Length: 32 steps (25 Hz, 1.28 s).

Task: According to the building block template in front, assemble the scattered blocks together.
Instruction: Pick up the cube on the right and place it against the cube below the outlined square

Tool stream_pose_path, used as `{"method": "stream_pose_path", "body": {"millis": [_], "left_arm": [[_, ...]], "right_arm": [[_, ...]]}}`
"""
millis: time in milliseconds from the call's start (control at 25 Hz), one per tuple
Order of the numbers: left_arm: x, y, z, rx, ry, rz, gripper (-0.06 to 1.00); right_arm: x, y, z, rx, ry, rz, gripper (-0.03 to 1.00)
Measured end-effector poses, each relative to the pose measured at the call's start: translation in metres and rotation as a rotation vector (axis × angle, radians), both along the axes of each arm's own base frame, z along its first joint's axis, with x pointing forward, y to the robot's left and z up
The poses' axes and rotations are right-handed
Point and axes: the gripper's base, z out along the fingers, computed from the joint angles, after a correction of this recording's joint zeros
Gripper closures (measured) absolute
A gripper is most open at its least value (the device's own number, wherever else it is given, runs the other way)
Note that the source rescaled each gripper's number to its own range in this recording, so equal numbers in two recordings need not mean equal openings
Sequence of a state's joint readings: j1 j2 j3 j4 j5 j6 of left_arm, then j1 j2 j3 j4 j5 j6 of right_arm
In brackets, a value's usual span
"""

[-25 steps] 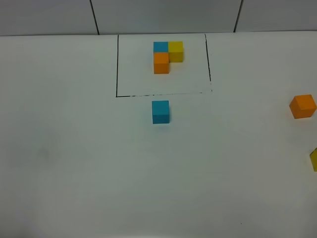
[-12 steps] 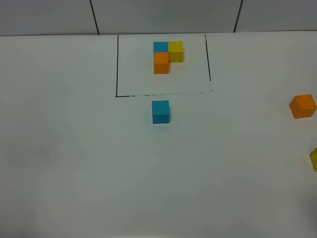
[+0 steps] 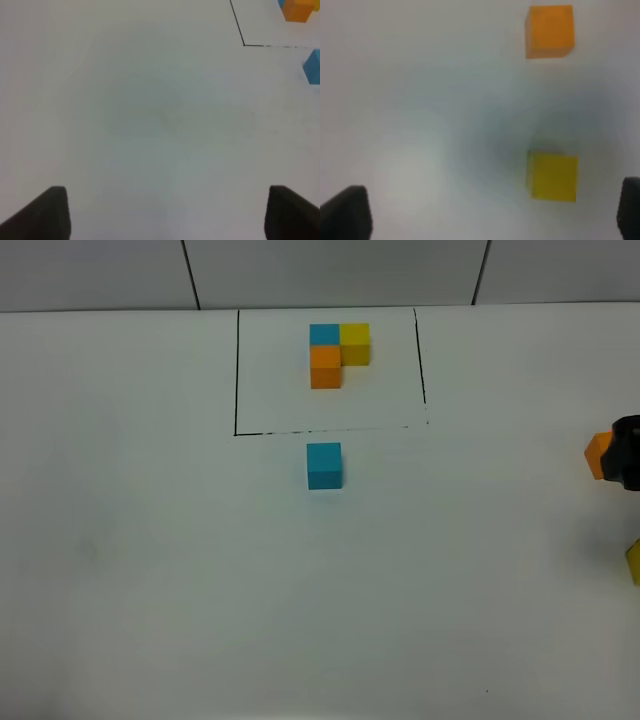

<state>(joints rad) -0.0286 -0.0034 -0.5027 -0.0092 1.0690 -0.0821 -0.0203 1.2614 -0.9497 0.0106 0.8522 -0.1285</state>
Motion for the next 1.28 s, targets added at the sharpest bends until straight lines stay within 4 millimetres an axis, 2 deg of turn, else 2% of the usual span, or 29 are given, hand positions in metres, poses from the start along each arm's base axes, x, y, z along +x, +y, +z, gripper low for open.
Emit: {"method": "stream_pose_path", "body": {"millis": [160, 440, 640, 800, 960, 1120, 1280], "left_arm": [[0.0, 0.0, 0.0, 0.0, 0.0, 0.0, 0.27], [0.0, 0.0, 0.0, 0.0, -0.001, 0.0, 0.27], [0.0, 0.0, 0.0, 0.001, -0.001, 0.0, 0.27], [0.0, 0.0, 0.0, 0.001, -0.001, 0.0, 0.27], [0.0, 0.0, 0.0, 0.001, -0.001, 0.0, 0.27], [0.0, 0.0, 0.0, 0.001, -0.001, -0.001, 0.27], [0.0, 0.0, 0.0, 0.001, -0.001, -0.001, 0.27]], "right_arm": [[0.024, -0.005, -0.012, -0.019, 0.014, 0.02, -0.03], [0.075, -0.038, -0.05, 0.01, 0.131, -0.006, -0.03], [0.112, -0.044, -0.07, 0.022, 0.159, 0.018, -0.03], [0.134, -0.049, -0.084, 0.013, 0.179, 0.038, -0.03], [0.144, -0.058, -0.104, 0.022, 0.233, 0.03, -0.03], [0.145, -0.073, -0.125, 0.028, 0.283, 0.015, -0.03], [0.147, -0.078, -0.138, 0.022, 0.305, 0.035, -0.03]]}}
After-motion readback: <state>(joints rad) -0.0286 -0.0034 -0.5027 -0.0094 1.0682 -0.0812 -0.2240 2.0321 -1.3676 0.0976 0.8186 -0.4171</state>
